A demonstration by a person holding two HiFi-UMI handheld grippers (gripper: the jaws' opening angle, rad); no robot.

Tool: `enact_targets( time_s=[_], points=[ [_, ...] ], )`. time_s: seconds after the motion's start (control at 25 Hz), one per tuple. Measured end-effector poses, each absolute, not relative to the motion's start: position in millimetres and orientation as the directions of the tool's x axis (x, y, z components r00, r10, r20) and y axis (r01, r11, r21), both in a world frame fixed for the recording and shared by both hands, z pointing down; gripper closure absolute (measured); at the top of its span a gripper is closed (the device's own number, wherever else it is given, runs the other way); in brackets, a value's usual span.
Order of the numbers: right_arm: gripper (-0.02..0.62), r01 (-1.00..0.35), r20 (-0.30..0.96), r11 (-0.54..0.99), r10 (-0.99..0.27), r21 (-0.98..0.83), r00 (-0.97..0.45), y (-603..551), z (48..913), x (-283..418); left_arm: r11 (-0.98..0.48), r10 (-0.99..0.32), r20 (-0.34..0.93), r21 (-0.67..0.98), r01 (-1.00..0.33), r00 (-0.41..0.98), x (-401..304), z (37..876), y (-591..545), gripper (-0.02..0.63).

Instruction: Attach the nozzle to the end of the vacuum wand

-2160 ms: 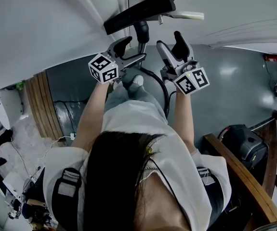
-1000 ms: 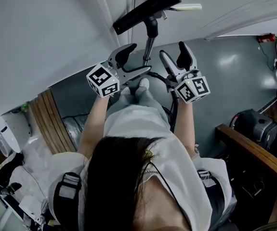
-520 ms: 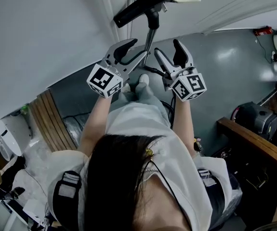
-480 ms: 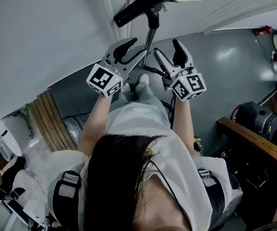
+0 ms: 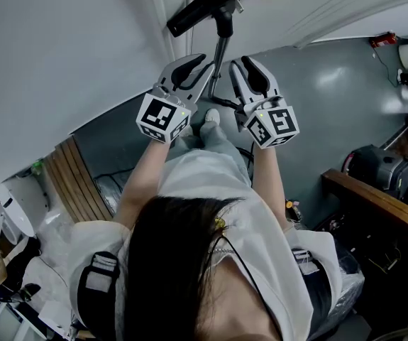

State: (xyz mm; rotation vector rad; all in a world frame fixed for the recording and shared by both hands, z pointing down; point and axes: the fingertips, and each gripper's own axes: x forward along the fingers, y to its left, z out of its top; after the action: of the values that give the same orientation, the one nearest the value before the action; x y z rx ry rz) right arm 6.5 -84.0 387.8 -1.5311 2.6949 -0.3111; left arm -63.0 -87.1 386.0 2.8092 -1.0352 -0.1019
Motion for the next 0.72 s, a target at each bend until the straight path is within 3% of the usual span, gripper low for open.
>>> enact_targets(
  time_s=[0.12,0.24,0.72],
  points=[
    [0.548,-0.866,0.083,0.469,-0.869,-0.175,-0.488,-82,389,6,-0.723,-0.683,0.009,0.139,-0.677,0.731,-62,387,-89,0.537],
    [0.575,-0.867,0.092,0.453,-0.873,-0.206,-0.478,-81,391,5,-0.691,-0.715,0.025,0.123,-0.712,0.699,-64,390,-90,0.538],
    [0.581,-0.867,0.116,0.457,-0.867,-0.200,-0.484,-68,394,-17,-0.589,-0.794,0.093,0.129,-0.798,0.601,-73,401,-85,0.569]
  ],
)
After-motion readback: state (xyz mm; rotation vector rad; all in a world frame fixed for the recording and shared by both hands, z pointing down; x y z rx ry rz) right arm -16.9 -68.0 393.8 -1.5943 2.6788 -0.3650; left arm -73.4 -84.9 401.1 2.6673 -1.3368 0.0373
